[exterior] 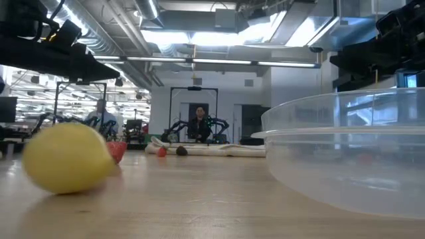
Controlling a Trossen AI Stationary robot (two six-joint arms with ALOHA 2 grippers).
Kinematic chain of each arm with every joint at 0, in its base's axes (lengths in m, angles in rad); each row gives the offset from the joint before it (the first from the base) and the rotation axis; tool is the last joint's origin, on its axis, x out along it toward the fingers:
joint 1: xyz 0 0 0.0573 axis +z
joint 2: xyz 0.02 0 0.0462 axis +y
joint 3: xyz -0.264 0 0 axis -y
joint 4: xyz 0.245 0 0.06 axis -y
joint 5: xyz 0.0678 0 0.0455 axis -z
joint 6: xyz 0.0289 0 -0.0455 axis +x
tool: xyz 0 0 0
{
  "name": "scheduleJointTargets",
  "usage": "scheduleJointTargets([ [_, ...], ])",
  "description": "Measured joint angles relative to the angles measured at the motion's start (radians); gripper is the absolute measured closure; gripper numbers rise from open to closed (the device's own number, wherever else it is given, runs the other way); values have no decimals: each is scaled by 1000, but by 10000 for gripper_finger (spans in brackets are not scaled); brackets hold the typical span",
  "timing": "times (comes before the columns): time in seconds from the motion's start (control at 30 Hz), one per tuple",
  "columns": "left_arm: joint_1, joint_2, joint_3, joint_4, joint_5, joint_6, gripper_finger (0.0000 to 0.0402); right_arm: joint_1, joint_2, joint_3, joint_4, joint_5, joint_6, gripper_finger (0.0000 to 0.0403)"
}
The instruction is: Pick and placing Produce into tupperware
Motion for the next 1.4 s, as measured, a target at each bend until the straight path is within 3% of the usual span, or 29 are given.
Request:
scheduleJointTargets([
  [1.4,0,0,0,0,0,0,315,0,8,2,-31,0,0,184],
])
